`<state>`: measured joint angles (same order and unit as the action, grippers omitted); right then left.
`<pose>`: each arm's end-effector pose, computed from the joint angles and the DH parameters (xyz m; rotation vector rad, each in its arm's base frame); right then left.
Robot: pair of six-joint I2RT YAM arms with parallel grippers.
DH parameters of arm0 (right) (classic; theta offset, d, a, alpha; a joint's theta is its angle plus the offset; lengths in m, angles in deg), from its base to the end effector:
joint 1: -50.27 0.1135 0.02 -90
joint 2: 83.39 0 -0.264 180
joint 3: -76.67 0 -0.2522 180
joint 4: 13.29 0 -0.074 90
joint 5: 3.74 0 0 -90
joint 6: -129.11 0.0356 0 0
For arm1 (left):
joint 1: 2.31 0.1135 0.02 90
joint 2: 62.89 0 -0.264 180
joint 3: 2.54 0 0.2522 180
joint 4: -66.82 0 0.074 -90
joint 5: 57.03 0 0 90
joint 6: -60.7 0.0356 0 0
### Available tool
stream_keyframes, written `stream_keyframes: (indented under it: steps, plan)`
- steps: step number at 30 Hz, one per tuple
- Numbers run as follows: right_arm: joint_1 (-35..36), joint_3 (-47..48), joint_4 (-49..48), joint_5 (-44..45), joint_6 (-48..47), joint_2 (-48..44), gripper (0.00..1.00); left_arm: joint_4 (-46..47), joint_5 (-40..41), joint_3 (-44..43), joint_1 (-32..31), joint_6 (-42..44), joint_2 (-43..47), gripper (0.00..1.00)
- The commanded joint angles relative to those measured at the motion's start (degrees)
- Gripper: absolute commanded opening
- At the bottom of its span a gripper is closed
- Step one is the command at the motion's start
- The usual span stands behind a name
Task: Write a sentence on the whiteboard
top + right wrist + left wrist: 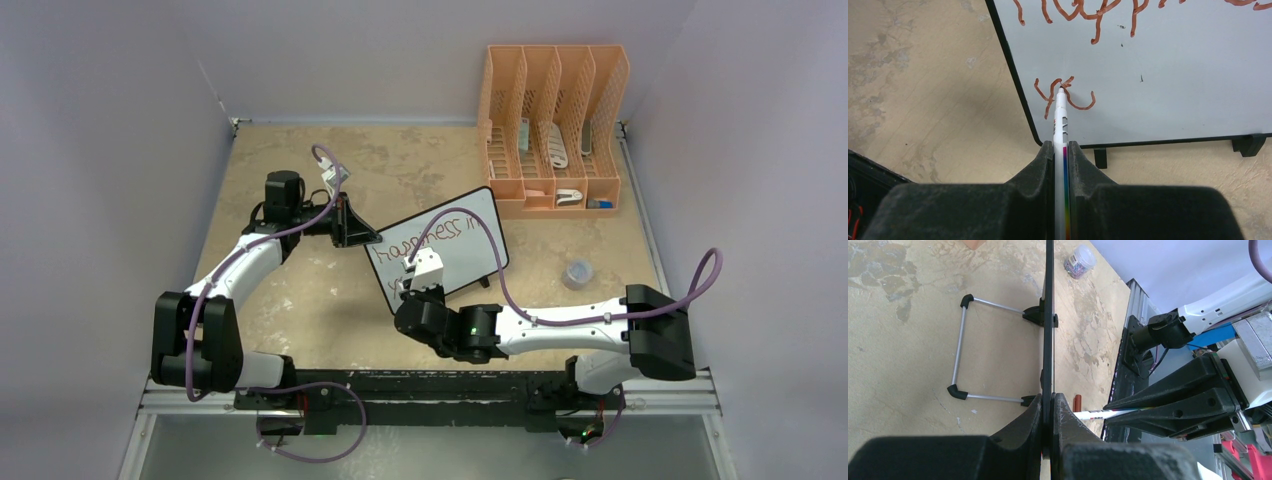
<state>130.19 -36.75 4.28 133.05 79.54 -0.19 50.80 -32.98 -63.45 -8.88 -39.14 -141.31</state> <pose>0.0801 0.3024 0.2482 -0.2378 1.9824 0.4754 0.2757 -0.0645 0.2474 0.6197 1.9569 -1.3933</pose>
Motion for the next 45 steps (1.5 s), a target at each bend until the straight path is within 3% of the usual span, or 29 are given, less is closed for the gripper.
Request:
stream_keyframes:
  steps: [1, 17, 45]
  plan:
    - [0.06, 1.20, 0.05, 2.05, 0.38, -0.73, 0.00, -2.07, 3.99, -0.04, -0.81, 1.85, -1.19, 0.00]
    - [-0.18, 0.40, -0.52, 5.98, 1.57, -1.15, 0.00, -2.30, 3.99, 0.11, -0.82, 1.93, -1.14, 0.00]
    - [-1.70, -1.37, 4.70, 5.29, 7.35, -2.12, 0.00, -2.40, 4.14, 0.12, -0.81, 1.97, -1.01, 0.00]
